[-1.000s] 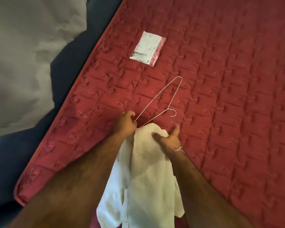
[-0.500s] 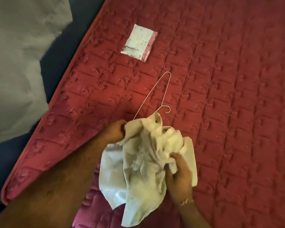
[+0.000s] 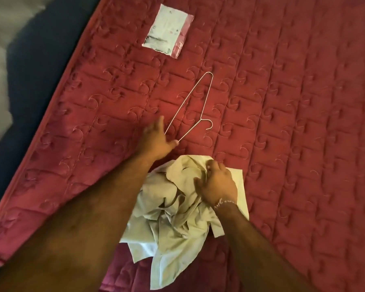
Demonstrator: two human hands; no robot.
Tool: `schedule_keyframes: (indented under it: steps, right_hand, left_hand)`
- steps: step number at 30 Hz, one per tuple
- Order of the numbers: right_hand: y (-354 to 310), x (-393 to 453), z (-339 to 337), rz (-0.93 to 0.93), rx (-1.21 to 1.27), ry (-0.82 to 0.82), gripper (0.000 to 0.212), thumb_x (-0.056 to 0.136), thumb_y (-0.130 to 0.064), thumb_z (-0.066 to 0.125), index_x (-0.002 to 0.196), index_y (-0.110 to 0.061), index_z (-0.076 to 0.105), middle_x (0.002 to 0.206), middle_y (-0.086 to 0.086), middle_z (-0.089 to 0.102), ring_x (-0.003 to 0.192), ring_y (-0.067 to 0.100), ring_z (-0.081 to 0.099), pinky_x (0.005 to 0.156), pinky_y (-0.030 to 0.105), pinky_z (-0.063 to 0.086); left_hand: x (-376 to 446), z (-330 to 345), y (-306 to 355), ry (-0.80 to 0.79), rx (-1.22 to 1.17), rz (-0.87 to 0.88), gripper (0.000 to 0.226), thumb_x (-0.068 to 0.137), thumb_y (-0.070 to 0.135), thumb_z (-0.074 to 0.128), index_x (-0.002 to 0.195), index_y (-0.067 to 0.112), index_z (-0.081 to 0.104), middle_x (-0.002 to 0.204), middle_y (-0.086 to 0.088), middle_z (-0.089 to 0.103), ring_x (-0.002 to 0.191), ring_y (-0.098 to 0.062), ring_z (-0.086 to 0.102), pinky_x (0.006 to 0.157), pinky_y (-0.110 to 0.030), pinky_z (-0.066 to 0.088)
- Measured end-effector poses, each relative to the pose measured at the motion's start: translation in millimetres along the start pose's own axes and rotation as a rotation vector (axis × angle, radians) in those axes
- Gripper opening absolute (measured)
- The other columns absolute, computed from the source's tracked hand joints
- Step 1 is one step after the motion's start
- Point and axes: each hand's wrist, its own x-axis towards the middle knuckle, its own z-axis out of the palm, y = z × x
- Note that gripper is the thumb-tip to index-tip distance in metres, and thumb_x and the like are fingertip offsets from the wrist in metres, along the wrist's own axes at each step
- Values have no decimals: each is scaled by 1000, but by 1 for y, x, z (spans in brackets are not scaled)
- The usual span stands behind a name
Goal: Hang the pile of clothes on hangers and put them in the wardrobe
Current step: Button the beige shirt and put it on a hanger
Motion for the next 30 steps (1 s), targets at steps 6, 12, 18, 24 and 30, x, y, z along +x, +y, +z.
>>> schedule_keyframes:
  steps: [6, 12, 18, 24, 30]
  right_hand:
    - [14, 22, -14, 244, 455, 225, 13, 85, -8, 63, 93, -16, 56, 77, -4, 65, 68, 19, 61, 66, 25, 40]
    - [40, 32, -63, 160, 753, 98, 29, 91, -6, 69, 88, -20, 44, 64, 2, 52, 45, 16, 46, 41, 25, 37]
    - [52, 43, -75, 57, 348, -113, 24, 84, -2, 71, 98, -22, 68, 89, 5, 71, 61, 17, 62, 53, 21, 49]
    - [55, 12, -72, -36, 34, 111, 11, 97, -16, 56, 103, -10, 63, 89, 26, 69, 83, 47, 64, 69, 45, 47]
    - [40, 1, -104, -305, 427, 185, 8, 94, -21, 71, 91, -20, 64, 93, -3, 66, 89, 19, 63, 80, 38, 52]
  left_hand:
    - [14, 29, 17, 22, 263, 59, 93, 69, 28, 90, 141, 12, 34, 133, -19, 49, 116, -40, 59, 92, -50, 55]
    - [-34, -62, -29, 272, 146, 189, 68, 69, 6, 80, 128, 12, 48, 120, -13, 61, 101, -41, 64, 78, -45, 50]
    - [-94, -133, -88, 58, 70, 444, 59, 71, 21, 65, 130, 15, 66, 104, 24, 52, 90, -3, 55, 82, -25, 47]
    - [-119, -157, -80, -320, 99, 334, 19, 87, 51, 77, 99, 37, 81, 90, 25, 77, 84, 0, 73, 80, -35, 61]
    - [-100, -160, -18, -289, 566, 351, 10, 88, 48, 74, 93, 40, 77, 79, 17, 73, 74, -5, 67, 70, -34, 58]
